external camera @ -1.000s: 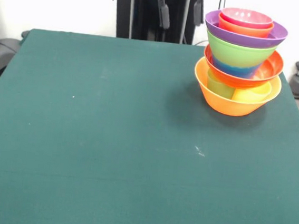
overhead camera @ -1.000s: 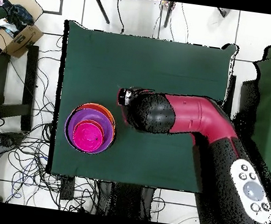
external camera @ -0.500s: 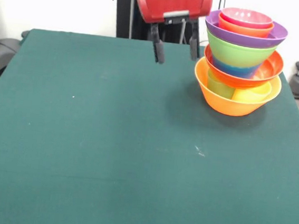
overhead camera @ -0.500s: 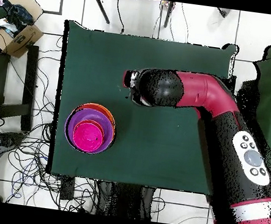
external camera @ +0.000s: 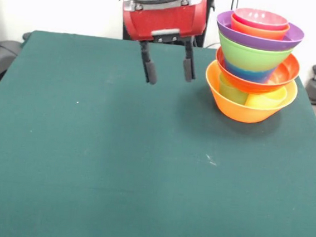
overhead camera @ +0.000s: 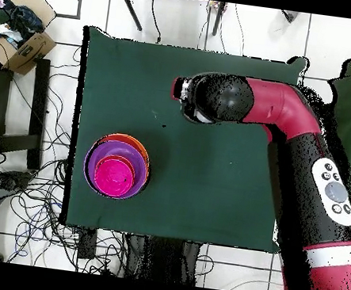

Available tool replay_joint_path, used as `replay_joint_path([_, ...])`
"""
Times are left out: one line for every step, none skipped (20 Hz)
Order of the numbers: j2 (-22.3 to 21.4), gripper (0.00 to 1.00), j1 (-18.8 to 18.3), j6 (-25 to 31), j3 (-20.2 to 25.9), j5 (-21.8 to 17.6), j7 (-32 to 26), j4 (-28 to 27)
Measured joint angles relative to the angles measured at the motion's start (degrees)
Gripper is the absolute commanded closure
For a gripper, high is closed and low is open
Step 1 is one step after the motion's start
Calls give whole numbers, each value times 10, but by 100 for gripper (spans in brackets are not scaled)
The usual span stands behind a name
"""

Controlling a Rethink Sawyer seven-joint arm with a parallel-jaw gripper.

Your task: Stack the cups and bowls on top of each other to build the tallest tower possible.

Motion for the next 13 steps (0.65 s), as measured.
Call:
replay_joint_path([4, 0, 0, 0, 0, -3, 0, -8])
replay_joint_path([8, 0, 0, 0, 0, -6, 0, -15])
replay_joint_path([11, 0, -1, 0, 0, -9, 0, -21])
replay_joint_path([14, 0, -1, 0, 0, -13, 0, -26])
replay_joint_path([16, 0, -1, 0, -1, -15, 0, -30])
replay_joint_path([19, 0, -1, 0, -2, -19, 0, -34])
replay_joint_path([22, 0, -1, 0, -4, -25, 0, -40])
replay_joint_path([24, 0, -1, 0, -5, -28, 0, -43])
replay_joint_path([32, 0, -1, 0, -8, -38, 0, -54])
replay_joint_path([35, 0, -1, 0, -9, -41, 0, -58])
replay_joint_path([37, 0, -1, 0, -9, -42, 0, -62])
replay_joint_path([44, 0, -1, 0, -10, -44, 0, -70])
replay_joint_path([50, 0, -1, 0, -10, -45, 0, -77])
